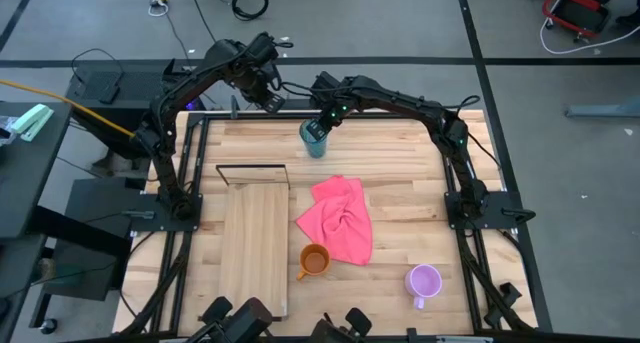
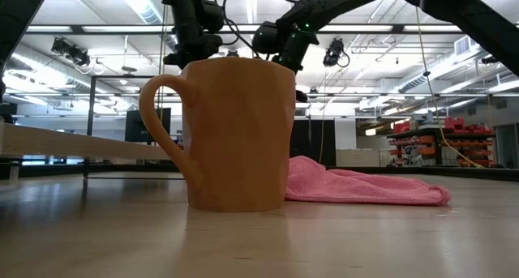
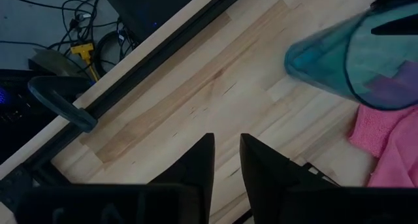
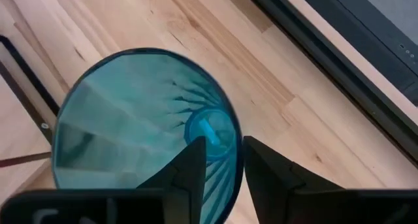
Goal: Stack small to large cups/mugs on shelf
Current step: Put the blue glass on the shelf
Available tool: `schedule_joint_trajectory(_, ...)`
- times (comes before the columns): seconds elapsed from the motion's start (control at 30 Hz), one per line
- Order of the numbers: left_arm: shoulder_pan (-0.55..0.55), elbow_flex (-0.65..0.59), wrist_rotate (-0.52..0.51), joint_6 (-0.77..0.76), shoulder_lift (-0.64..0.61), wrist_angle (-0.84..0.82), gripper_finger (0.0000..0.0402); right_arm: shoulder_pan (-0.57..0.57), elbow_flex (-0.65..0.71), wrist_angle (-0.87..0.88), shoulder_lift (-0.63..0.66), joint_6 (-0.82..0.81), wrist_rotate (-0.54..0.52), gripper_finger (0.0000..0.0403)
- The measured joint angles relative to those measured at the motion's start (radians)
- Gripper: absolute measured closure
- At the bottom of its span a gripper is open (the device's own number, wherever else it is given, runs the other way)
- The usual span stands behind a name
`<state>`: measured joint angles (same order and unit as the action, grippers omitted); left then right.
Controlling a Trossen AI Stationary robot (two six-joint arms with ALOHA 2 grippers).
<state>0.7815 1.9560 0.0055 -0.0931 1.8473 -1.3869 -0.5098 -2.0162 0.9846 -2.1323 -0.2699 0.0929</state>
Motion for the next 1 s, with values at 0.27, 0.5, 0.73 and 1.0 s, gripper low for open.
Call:
schedule_joint_trajectory(0.27,0.0,0.0,0.0,0.001,0.0,0.0,0.0317,-0.013,-0.019,-0.001,0.006,0.0,0.013,0.0285)
schedule_joint_trajectory(0.5,0.0,0.0,0.0,0.001,0.0,0.0,0.0313,-0.027,-0.021,0.023,0.052,0.009,0.026,0.0285)
schedule_joint_trajectory(0.73,0.0,0.0,0.0,0.001,0.0,0.0,0.0306,-0.052,-0.021,0.103,0.151,0.038,0.024,0.0286)
schedule_joint_trajectory(1.0,0.0,0.0,0.0,0.0,0.0,-0.001,0.0314,-0.095,0.014,0.228,0.245,0.07,-0.013,0.0345)
